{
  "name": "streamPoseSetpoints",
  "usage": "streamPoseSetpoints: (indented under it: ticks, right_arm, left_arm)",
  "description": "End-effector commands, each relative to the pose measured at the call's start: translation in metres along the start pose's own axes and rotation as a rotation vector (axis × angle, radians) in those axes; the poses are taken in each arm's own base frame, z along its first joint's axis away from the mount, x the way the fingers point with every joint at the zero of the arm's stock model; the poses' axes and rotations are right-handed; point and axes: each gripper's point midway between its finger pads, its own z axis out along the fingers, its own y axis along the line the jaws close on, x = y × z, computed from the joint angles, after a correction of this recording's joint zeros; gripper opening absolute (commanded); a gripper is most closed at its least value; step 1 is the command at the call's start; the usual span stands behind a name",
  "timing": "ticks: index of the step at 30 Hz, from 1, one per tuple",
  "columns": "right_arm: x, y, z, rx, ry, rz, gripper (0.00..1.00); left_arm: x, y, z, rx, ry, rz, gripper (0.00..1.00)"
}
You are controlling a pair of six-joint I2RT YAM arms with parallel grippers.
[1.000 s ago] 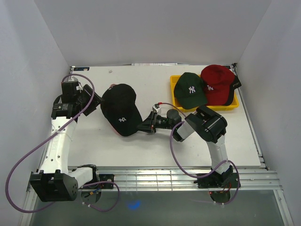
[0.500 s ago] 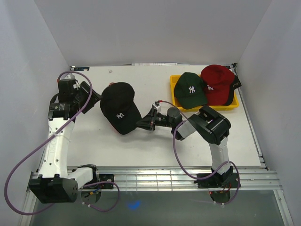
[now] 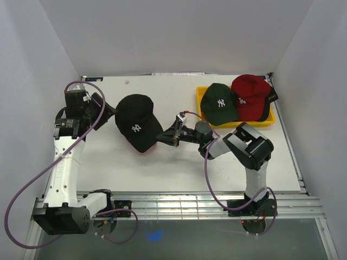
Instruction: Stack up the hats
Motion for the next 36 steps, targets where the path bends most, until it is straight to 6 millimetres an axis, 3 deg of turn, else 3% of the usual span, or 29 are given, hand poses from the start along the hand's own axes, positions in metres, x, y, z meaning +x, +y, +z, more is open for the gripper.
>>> streamPoseSetpoints:
  ticks: [1, 7, 15, 18, 28, 36]
  right_arm:
    - [0.021, 0.124, -0.027, -0.488, -0.005, -0.353, 0.08]
    - [0.021, 0.135, -0.024, -0.517, 0.015, -0.352, 0.08]
    - [0.025, 0.166, -0.021, -0.574, 0.054, -0.377, 0.08]
    - [0.027, 0.168, -0.021, -0.559, 0.052, -0.385, 0.08]
    - [0.032, 0.147, -0.025, -0.544, 0.038, -0.357, 0.08]
    - [0.033, 0.122, -0.016, -0.510, -0.026, -0.379, 0.08]
  left_arm:
    - [-0.011, -0.009, -0.019, 0.021, -0.057, 0.005, 0.69]
    - [-0.012, -0.009, -0.022, 0.023, -0.062, 0.004, 0.69]
    - [-0.012, -0.009, -0.024, 0.022, -0.066, 0.001, 0.69]
    - [-0.013, -0.010, -0.025, 0.025, -0.068, -0.003, 0.69]
    - [-0.013, -0.009, -0.026, 0.018, -0.074, -0.010, 0.69]
    - [-0.011, -0.004, -0.022, 0.002, -0.069, -0.011, 0.68]
